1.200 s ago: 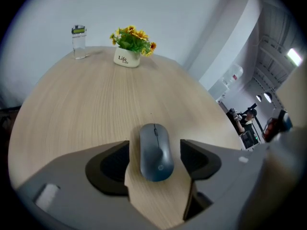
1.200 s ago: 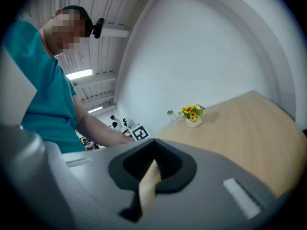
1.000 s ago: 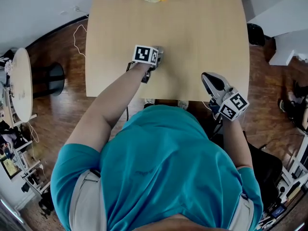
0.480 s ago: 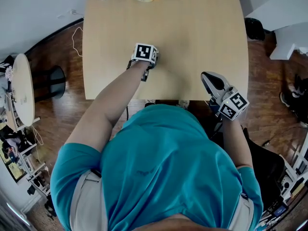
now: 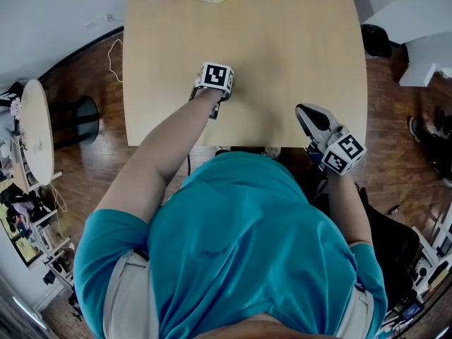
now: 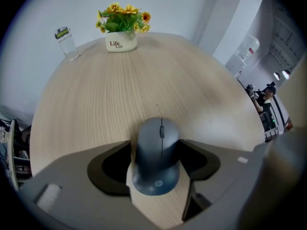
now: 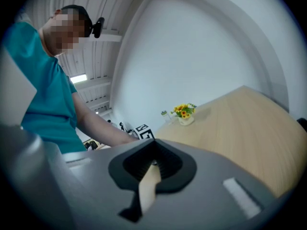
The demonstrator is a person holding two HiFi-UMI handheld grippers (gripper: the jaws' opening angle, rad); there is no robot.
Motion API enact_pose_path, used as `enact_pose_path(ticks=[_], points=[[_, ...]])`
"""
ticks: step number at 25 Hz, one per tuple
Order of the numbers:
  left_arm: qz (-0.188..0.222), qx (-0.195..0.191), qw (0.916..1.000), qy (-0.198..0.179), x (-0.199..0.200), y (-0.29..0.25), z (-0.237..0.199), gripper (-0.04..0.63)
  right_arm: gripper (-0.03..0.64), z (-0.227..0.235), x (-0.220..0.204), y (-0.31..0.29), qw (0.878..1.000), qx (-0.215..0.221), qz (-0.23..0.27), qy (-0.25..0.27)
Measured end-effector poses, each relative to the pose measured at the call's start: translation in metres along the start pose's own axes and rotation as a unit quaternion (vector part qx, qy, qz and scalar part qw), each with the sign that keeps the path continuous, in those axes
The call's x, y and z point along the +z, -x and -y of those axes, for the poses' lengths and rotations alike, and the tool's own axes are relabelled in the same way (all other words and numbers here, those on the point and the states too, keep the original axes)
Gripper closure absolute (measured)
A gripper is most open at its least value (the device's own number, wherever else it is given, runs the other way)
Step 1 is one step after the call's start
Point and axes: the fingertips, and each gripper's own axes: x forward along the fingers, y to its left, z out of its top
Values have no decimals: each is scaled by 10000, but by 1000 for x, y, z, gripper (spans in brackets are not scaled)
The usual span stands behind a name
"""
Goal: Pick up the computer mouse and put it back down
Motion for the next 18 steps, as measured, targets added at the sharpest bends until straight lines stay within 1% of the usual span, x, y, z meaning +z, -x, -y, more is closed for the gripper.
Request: enact_pose_path(ticks=[1,2,3,6,12,14,18], points=[[-16,22,10000,31,-1,0,-3,323,614,0,0,0,10000,-2,4,-13],[-7,26,10000,46,-1,1,-6,323,614,0,-1,0,10000,-2,8,-20],[24,15,10000,36,1,2,-8,306,614,0,-1,-1,10000,-2,12,-22],[92,-70,9999,-8,3,5,-8,307,614,1,0,0,10000,-12,22,-23],[220,-275,9993,84,4,8,-6,308,614,-1,2,0,10000,-8,33,2],[335,-389,9987,68,6,12,-3,308,614,-3,3,-1,10000,0,33,11],[677,-606,9958,-86,10,22,7,313,614,-5,4,-3,10000,26,17,40]])
